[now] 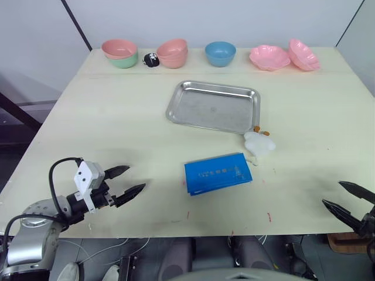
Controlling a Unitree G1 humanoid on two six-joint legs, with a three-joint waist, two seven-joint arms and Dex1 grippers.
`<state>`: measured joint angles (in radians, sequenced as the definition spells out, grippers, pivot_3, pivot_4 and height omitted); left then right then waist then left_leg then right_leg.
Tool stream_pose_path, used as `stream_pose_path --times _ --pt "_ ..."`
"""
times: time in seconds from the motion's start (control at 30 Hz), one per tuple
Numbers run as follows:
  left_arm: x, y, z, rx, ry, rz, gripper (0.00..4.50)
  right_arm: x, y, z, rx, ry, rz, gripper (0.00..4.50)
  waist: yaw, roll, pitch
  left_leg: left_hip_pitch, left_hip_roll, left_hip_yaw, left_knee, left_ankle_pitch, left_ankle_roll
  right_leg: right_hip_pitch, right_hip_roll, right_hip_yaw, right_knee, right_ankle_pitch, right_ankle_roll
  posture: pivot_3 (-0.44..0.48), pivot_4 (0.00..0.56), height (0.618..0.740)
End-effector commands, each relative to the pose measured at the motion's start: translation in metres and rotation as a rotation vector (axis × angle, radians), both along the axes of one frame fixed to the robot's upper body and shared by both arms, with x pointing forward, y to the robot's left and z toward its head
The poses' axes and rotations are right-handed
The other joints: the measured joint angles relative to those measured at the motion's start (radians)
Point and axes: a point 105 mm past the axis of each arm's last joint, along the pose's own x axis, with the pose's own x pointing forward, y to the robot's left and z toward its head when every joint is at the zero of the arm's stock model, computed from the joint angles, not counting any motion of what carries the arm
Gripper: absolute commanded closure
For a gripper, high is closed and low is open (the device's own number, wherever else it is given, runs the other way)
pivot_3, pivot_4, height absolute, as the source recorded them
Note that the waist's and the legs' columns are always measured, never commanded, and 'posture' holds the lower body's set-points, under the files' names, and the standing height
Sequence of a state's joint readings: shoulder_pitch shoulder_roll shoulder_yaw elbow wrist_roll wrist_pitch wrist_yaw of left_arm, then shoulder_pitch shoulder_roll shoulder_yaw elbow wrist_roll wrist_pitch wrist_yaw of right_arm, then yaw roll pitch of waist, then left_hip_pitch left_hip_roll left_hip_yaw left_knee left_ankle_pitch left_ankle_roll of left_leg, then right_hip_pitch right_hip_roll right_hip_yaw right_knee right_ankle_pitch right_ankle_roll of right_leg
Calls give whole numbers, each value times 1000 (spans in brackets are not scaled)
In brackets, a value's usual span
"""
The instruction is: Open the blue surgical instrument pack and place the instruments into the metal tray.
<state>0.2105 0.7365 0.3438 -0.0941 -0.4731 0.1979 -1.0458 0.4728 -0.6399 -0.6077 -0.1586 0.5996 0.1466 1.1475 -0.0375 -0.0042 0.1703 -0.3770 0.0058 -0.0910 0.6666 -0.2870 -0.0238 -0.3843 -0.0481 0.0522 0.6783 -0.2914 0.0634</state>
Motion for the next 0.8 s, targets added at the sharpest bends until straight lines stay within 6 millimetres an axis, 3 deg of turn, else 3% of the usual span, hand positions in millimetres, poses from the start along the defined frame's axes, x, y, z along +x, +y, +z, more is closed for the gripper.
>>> stream_pose_path --times 0.03,0.2,0.4,0.8 --pt "2 6 5 29 -37 10 84 1 -7 7 -33 -47 -4 0 0 0 0 0 0 0 0 0 0 0 0 0 0 0 0 0 150 740" --pt "6 5 6 27 -46 4 84 5 -7 0 -44 -39 15 0 0 0 0 0 0 0 0 0 0 0 0 0 0 0 0 0 150 740" --pt "5 -6 6 -36 0 -69 84 15 6 6 -60 -65 43 0 0 0 0 0 0 0 0 0 0 0 0 0 0 0 0 0 150 740" --pt "22 -49 13 17 -36 -296 84 68 70 21 -104 -141 175 0 -1 0 0 -1 -1 -1 1 0 0 0 0 -1 0 0 0 0 150 740"
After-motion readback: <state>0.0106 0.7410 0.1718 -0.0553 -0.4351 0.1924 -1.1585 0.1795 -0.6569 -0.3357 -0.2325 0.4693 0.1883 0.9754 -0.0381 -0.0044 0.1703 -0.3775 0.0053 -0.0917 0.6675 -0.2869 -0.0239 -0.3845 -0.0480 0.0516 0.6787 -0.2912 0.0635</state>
